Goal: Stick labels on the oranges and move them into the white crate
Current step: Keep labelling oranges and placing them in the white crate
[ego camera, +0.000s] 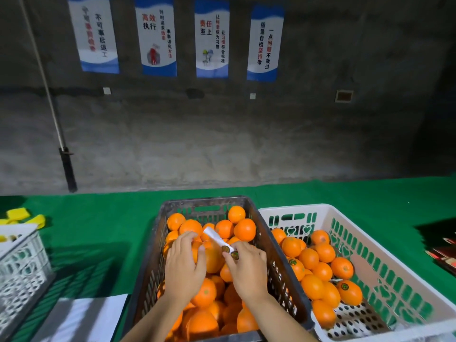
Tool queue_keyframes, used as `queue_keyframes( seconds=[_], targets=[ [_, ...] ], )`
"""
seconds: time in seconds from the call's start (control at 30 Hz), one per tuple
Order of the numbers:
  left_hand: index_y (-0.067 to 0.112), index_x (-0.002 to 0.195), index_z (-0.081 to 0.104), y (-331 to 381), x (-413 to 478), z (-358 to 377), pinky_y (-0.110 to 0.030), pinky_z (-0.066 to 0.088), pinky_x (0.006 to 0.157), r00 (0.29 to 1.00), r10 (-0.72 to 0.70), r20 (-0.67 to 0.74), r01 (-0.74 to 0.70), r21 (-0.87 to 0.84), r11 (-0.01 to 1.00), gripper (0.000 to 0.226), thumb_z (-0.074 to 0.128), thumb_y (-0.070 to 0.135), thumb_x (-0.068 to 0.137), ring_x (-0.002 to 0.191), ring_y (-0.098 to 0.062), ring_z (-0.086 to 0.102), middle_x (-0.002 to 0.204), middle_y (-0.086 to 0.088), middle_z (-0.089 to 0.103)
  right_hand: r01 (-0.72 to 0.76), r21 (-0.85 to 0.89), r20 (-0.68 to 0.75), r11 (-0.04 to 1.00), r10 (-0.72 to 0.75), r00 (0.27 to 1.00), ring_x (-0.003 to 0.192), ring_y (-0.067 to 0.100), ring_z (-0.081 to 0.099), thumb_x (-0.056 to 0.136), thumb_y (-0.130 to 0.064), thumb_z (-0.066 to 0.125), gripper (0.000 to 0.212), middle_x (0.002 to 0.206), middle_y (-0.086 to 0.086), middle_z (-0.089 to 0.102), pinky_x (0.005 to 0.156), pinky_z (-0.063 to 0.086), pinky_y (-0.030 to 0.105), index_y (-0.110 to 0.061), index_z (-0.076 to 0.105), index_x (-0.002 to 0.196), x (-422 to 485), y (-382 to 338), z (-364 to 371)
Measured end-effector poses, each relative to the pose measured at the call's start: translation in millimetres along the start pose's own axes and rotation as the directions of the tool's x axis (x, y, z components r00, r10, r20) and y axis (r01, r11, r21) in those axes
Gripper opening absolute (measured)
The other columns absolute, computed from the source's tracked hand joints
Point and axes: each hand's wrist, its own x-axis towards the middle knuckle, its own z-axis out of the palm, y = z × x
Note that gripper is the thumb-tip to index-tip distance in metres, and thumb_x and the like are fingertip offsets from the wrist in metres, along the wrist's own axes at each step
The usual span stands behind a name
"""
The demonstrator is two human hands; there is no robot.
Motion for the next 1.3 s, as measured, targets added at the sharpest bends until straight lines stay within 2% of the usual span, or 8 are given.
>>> queue_keyframes(
  seconds=[0.17, 0.33, 0.43, 0.67, 0.87, 1.07, 1.2, 1.3],
  targets=[
    [0.025, 0.112, 0.061, 3, -3, 4, -0.029, 0.031, 0.095, 0.976, 0.219, 0.009, -0.218, 0.179, 0.960, 0.032, 0.047, 0.044, 0.092, 0.113, -0.015, 0.048, 0.122, 0.006, 0.052, -0.030, 0.016, -0.009, 0.999, 0.030, 1.000, 0.084, 0.014, 0.059, 0.098, -0.037, 0.060, 0.016, 0.086, -0.009, 0.062, 0.085, 0.040, 0.031, -0.027, 0.054, 0.087, -2, -2, -2],
    [0.035, 0.118, 0.061, 0, -3, 8, -0.031, 0.028, 0.087, 0.918, 0.388, 0.079, -0.394, 0.278, 0.876, 0.031, 0.048, 0.047, 0.094, 0.111, -0.017, 0.048, 0.123, 0.008, 0.051, -0.032, 0.045, 0.085, 0.998, 0.028, 0.996, 0.068, 0.013, 0.050, 0.097, -0.041, 0.060, 0.029, 0.068, -0.012, 0.043, 0.063, 0.029, 0.026, -0.026, 0.045, 0.077, -1, 1, 0],
    [0.036, 0.116, 0.067, -1, -2, 8, -0.032, 0.031, 0.086, 0.888, 0.448, 0.100, -0.455, 0.325, 0.829, 0.031, 0.047, 0.043, 0.093, 0.114, -0.019, 0.050, 0.123, 0.008, 0.058, -0.014, 0.024, 0.154, 1.000, 0.010, 0.988, 0.058, 0.008, 0.038, 0.098, -0.042, 0.057, 0.037, 0.064, -0.011, 0.037, 0.049, 0.024, 0.025, -0.028, 0.036, 0.071, -1, 0, 3],
    [0.035, 0.100, 0.074, 1, -3, 2, -0.029, 0.030, 0.085, 0.865, 0.491, 0.105, -0.500, 0.266, 0.824, 0.026, 0.049, 0.039, 0.093, 0.111, -0.016, 0.053, 0.116, 0.013, 0.065, -0.015, 0.061, 0.182, 0.998, 0.004, 0.983, 0.056, 0.006, 0.039, 0.098, -0.043, 0.057, 0.042, 0.061, -0.009, 0.039, 0.046, 0.022, 0.024, -0.032, 0.031, 0.066, -2, 2, 6],
    [0.034, 0.089, 0.075, 2, -2, 2, -0.025, 0.031, 0.085, 0.893, 0.443, 0.083, -0.450, 0.177, 0.875, 0.025, 0.050, 0.036, 0.091, 0.108, -0.012, 0.056, 0.111, 0.011, 0.067, 0.003, 0.106, 0.207, 0.994, -0.025, 0.978, 0.064, 0.012, 0.044, 0.100, -0.042, 0.055, 0.029, 0.065, -0.009, 0.043, 0.050, 0.026, 0.026, -0.023, 0.046, 0.080, -2, 3, 7],
    [0.027, 0.095, 0.077, -8, 1, 4, -0.027, 0.037, 0.086, 0.963, 0.258, 0.079, -0.267, 0.125, 0.956, 0.021, 0.057, 0.032, 0.091, 0.101, -0.014, 0.063, 0.112, 0.007, 0.068, 0.068, 0.141, 0.288, 0.988, -0.106, 0.952, 0.067, 0.011, 0.048, 0.103, -0.029, 0.045, 0.015, 0.079, -0.008, 0.052, 0.052, 0.031, 0.023, -0.025, 0.049, 0.089, -5, -2, 10],
    [0.022, 0.102, 0.075, -6, 3, 7, -0.027, 0.044, 0.089, 0.965, 0.254, 0.070, -0.259, 0.074, 0.963, 0.012, 0.068, 0.018, 0.092, 0.105, -0.011, 0.060, 0.112, 0.007, 0.066, -0.081, 0.194, 0.304, 0.978, 0.018, 0.952, 0.070, 0.014, 0.054, 0.106, -0.027, 0.041, 0.018, 0.081, -0.004, 0.058, 0.054, 0.036, 0.025, -0.022, 0.053, 0.094, -1, 0, 9],
    [0.023, 0.103, 0.070, -2, 4, 4, -0.016, 0.044, 0.084, 0.996, 0.088, 0.021, -0.087, -0.058, 0.995, 0.012, 0.059, 0.023, 0.097, 0.095, 0.001, 0.056, 0.103, 0.014, 0.064, -0.174, 0.123, 0.237, 0.977, 0.141, 0.961, 0.062, 0.012, 0.050, 0.107, -0.028, 0.038, 0.018, 0.079, -0.005, 0.055, 0.047, 0.031, 0.022, -0.018, 0.052, 0.106, 1, 4, 8]
  ],
)
